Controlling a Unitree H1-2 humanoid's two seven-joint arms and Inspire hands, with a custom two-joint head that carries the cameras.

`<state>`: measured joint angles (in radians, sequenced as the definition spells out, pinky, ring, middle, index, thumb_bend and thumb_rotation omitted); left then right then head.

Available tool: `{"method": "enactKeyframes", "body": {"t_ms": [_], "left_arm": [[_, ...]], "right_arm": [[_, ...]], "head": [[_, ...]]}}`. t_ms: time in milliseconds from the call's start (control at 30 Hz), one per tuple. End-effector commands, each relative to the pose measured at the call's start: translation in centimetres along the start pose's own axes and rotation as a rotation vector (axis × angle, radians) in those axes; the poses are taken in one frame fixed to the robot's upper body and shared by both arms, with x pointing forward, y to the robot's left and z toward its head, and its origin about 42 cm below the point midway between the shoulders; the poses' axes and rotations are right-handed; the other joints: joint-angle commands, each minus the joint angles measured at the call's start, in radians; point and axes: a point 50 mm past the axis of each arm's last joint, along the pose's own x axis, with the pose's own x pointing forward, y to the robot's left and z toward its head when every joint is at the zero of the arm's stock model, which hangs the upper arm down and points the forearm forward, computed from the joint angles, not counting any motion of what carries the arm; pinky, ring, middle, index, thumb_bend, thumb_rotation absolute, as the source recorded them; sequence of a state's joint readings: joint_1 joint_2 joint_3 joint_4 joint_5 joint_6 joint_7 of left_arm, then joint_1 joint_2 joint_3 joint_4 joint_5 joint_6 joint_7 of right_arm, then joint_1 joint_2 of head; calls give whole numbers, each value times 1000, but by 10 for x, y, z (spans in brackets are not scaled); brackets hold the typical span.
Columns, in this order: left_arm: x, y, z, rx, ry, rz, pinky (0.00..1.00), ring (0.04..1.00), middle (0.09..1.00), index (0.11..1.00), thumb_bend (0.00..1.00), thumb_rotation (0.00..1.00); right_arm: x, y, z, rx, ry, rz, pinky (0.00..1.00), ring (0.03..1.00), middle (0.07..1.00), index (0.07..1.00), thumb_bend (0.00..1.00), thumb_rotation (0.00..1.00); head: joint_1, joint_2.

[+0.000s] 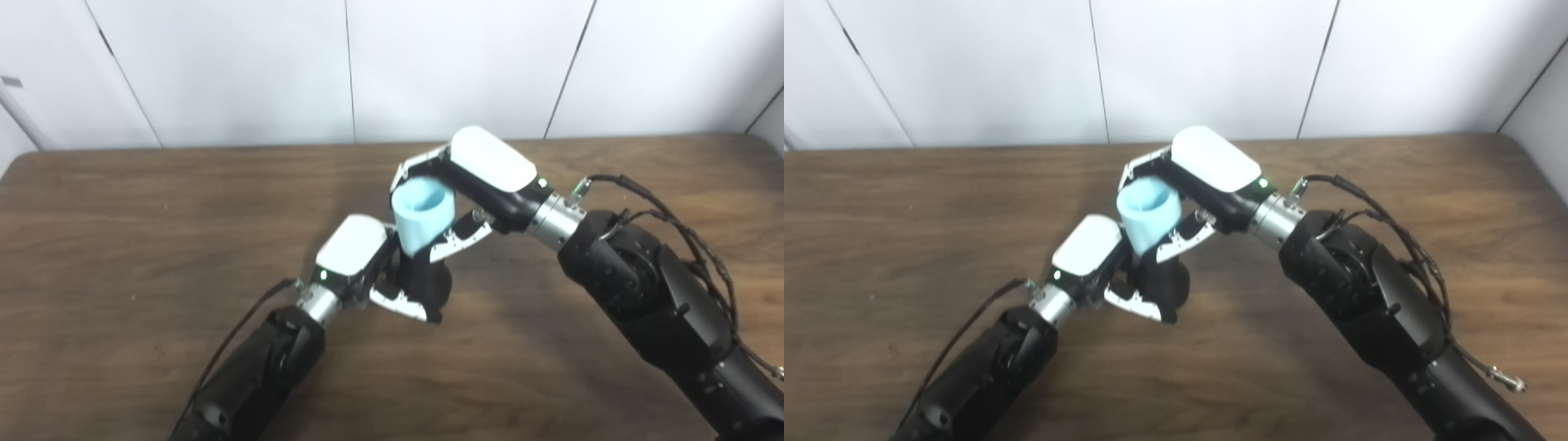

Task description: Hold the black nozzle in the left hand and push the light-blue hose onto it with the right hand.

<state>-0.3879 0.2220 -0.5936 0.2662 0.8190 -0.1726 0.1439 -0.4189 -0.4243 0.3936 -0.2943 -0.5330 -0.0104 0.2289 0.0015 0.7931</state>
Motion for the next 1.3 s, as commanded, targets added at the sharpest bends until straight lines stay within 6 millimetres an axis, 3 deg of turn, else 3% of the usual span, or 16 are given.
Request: {"method": "enactKeyframes", "body": {"t_ms": [0,233,333,367,433,567,600,700,833,933,1267], "left_arm": [[-32,-45,-3,-19,58,-231,215,331,401,513,519,0],[-34,-44,-4,-16,60,-232,215,331,402,513,519,0],[-34,-44,-5,-16,62,-235,211,328,399,512,519,0],[-34,-44,-5,-15,62,-236,213,329,436,499,523,0],[-34,-44,-5,-15,62,-236,210,330,406,509,520,0],[-33,-43,-5,-17,57,-230,208,323,470,485,527,0],[-33,-43,-5,-17,57,-229,209,323,435,497,523,0],[-32,-43,-5,-17,61,-233,213,328,403,510,520,0],[-32,-43,-5,-18,65,-228,212,323,470,485,527,0],[-32,-43,-5,-21,65,-225,216,328,410,508,520,0],[-31,-43,-4,-19,63,-231,224,337,400,511,519,0]], "right_arm": [[-21,34,-19,-6,129,149,233,318,429,512,527,0],[-29,44,-24,159,282,20,170,250,394,507,523,0],[-30,43,-23,191,294,-15,152,228,390,508,521,0],[-31,42,-23,199,294,-24,149,224,389,508,521,0],[-32,42,-23,213,294,-41,158,233,392,511,520,0],[-34,43,-22,222,294,-47,158,232,392,510,521,0],[-35,44,-21,222,293,-45,153,226,390,509,521,0],[-36,47,-20,209,278,-23,173,250,396,511,522,0],[-34,47,-17,194,244,29,211,291,416,518,523,0],[-32,46,-16,179,187,78,225,304,427,514,525,0],[-26,41,-9,-14,17,189,271,349,445,506,529,0]], "head": [[0,1],[-2,5],[-3,6],[-3,6],[-3,6],[-2,7],[-2,7],[2,10],[4,10],[5,13],[5,11]]}}
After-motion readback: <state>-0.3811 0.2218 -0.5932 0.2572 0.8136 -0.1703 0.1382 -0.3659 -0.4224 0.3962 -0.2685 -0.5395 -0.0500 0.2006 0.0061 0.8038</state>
